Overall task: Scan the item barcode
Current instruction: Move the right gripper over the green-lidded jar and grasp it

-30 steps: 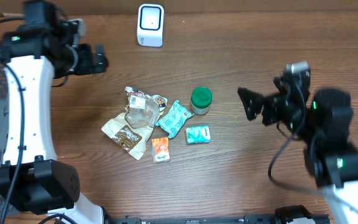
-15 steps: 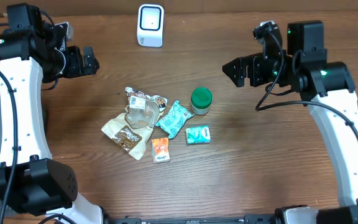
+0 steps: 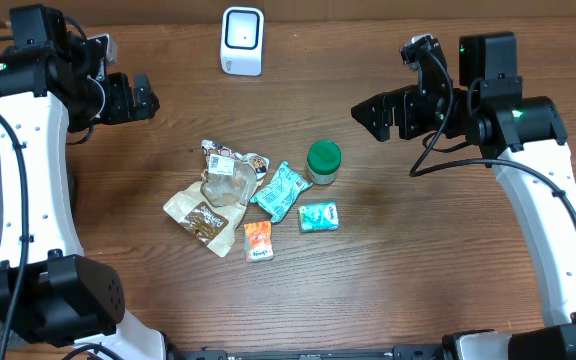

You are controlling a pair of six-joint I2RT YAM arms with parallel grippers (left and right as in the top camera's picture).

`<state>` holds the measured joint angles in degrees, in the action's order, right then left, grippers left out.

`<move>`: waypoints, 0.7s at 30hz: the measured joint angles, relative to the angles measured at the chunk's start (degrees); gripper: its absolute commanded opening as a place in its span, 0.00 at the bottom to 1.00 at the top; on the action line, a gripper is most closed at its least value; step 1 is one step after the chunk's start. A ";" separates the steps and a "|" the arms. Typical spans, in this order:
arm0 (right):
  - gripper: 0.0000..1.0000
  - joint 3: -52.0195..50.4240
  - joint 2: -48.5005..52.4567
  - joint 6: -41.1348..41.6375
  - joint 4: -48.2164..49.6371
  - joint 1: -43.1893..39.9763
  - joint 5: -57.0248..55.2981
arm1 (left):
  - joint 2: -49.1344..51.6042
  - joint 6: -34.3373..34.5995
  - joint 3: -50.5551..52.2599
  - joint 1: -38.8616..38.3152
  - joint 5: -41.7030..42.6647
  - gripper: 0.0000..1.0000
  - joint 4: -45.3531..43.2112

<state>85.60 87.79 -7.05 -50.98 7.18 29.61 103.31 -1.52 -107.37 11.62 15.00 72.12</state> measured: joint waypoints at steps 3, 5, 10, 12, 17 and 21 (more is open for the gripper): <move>0.93 0.00 0.13 1.75 -0.04 0.44 0.83 | 0.00 0.00 0.00 0.00 0.00 1.00 -0.02; 0.91 0.00 0.52 3.69 -0.09 1.49 -0.33 | 0.00 0.00 0.00 0.00 0.00 1.00 -0.02; 0.89 0.02 2.95 9.99 -0.09 6.51 -8.28 | 0.00 0.00 0.00 0.00 0.00 1.00 0.00; 0.88 0.02 4.39 12.13 -0.04 9.05 -12.02 | 0.00 0.00 0.00 0.00 0.00 1.00 0.00; 0.91 0.02 8.44 14.56 0.37 14.80 -20.96 | 0.00 -0.02 0.00 0.00 0.00 1.00 0.00; 0.91 0.02 11.85 14.05 1.99 16.55 -24.52 | 0.00 0.00 0.00 0.00 0.00 1.00 0.00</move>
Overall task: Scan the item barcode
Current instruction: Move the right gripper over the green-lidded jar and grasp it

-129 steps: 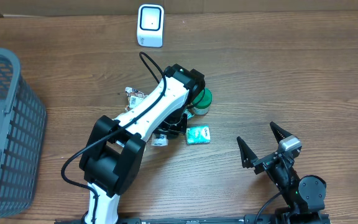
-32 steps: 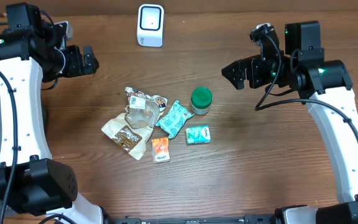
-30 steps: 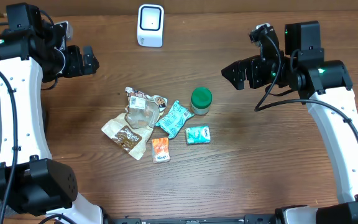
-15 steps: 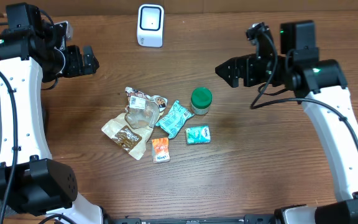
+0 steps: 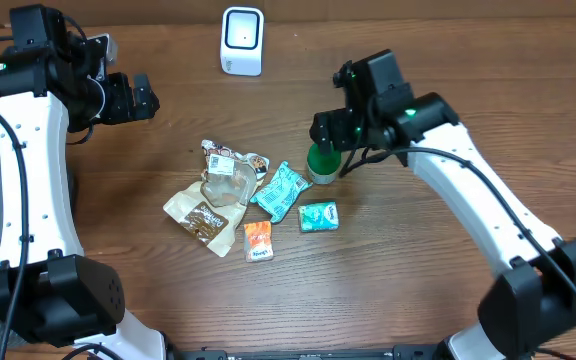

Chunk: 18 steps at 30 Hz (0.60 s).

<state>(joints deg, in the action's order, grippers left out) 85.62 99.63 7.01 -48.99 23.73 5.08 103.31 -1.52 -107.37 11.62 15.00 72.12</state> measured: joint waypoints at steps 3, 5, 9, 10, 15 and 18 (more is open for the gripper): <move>0.83 0.00 2.67 -0.42 1.18 0.11 -1.51 | 0.00 0.00 0.00 -0.02 0.00 1.00 0.00; 0.83 0.00 4.39 0.13 1.51 0.11 -2.03 | 0.00 0.00 0.00 -0.02 0.00 1.00 0.00; 0.83 0.00 6.73 2.49 1.53 0.33 -2.60 | 0.00 0.00 0.00 -0.02 0.00 1.00 -0.02; 0.83 0.00 7.15 2.93 1.66 0.48 -2.60 | 0.00 0.00 0.00 -0.02 0.00 1.00 0.00; 0.83 0.00 8.11 6.38 2.84 2.36 -3.63 | 0.00 -0.02 0.00 -0.02 0.00 0.99 0.00; 0.83 0.00 8.24 11.76 2.19 3.45 -6.40 | 0.00 -0.02 0.00 -0.02 0.00 1.00 0.00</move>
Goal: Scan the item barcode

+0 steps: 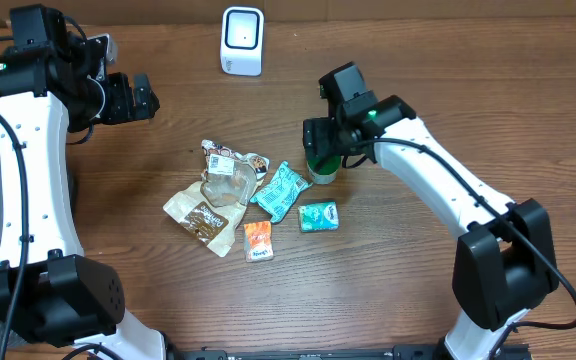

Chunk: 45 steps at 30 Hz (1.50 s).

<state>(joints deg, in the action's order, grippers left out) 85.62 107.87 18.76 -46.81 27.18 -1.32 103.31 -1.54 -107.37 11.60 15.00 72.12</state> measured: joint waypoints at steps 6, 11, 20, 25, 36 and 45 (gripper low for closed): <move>0.81 0.00 2.14 8.68 -0.79 0.22 -3.41 | 0.00 0.00 0.00 0.00 0.00 0.99 -0.02; 0.77 0.00 3.21 11.02 -1.46 0.33 -2.01 | 0.00 0.00 0.00 0.00 0.00 1.00 0.00; 0.64 0.26 3.21 11.98 -5.01 2.23 -0.96 | 0.00 0.00 0.00 0.00 0.00 1.00 -0.02; 0.49 0.63 3.21 11.43 -6.88 2.27 -0.90 | 0.00 0.00 0.00 0.00 0.00 1.00 0.00; 0.49 0.70 3.21 -9.16 -4.33 2.16 -0.35 | 0.00 0.00 0.00 0.00 0.00 1.00 -0.02; 0.64 0.74 3.21 -46.18 -2.71 2.16 -0.35 | 0.00 0.00 0.00 0.00 0.00 1.00 -0.02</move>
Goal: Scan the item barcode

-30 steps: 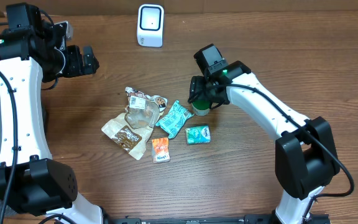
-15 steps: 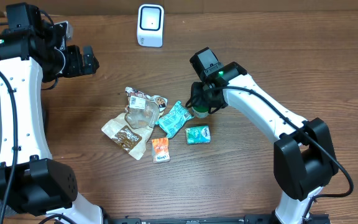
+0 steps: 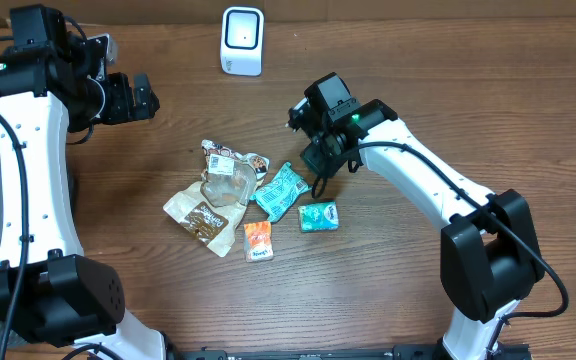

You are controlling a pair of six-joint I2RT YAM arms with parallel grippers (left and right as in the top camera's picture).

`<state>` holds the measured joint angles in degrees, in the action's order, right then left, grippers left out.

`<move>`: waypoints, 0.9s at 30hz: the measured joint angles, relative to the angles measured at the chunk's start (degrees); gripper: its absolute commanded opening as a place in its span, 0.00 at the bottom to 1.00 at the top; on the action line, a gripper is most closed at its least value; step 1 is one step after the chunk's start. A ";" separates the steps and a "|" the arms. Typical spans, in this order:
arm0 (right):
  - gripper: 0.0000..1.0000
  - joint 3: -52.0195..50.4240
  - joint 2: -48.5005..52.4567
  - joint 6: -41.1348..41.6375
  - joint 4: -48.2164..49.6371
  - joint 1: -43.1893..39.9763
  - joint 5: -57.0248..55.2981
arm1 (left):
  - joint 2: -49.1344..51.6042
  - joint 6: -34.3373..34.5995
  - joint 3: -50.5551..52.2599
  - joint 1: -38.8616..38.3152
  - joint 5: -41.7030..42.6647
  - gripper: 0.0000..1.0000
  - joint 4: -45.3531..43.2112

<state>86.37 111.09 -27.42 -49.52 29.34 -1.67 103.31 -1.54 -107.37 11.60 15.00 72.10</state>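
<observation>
The white barcode scanner [image 3: 242,40] stands at the back middle of the table. My right gripper [image 3: 317,155] is down over the green-lidded jar [image 3: 320,163], which it mostly hides; only slivers of green show under it. Whether its fingers are closed on the jar cannot be told from above. My left gripper [image 3: 144,97] hangs open at the far left, well away from the items, with nothing in it.
Several packets lie left of the jar: a teal one [image 3: 280,190], a small teal one [image 3: 318,216], an orange one [image 3: 258,241], a brown bag [image 3: 202,216] and a clear packet [image 3: 230,172]. The wooden table [image 3: 418,290] runs on to the right.
My right gripper has shifted slightly left and lower onto the jar, and now covers more of the green lid. The packets and the left arm are unchanged.
At first my right gripper was raised at the right, far from the items, with the jar in plain view. Then it was beside the jar's top, then partly over it, and now it sits on the jar. The left arm stayed put throughout.
</observation>
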 measured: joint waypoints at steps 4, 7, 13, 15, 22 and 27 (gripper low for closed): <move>0.67 0.07 0.00 -15.91 -0.09 0.00 -0.02 | 0.00 0.00 0.00 0.00 0.00 1.00 0.00; 0.72 0.07 0.00 -24.68 -0.15 -0.07 -0.04 | 0.00 0.00 0.00 0.00 0.00 1.00 0.00; 0.81 0.07 0.00 -36.87 0.37 -0.85 0.11 | 0.00 0.00 0.00 0.00 0.00 1.00 0.00; 0.85 0.07 0.00 -38.88 1.01 -0.98 0.31 | 0.00 0.00 0.00 0.00 0.00 1.00 0.00; 1.00 0.09 0.00 -38.29 6.43 -1.14 1.14 | 0.00 -0.02 0.00 0.00 0.00 1.00 -0.04; 1.00 0.52 -0.02 -22.69 10.49 -1.14 1.42 | 0.00 -0.13 0.00 0.00 0.00 1.00 -0.09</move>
<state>86.89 111.07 -50.11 -39.03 28.21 -0.25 103.31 -1.67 -107.37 11.60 15.00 72.01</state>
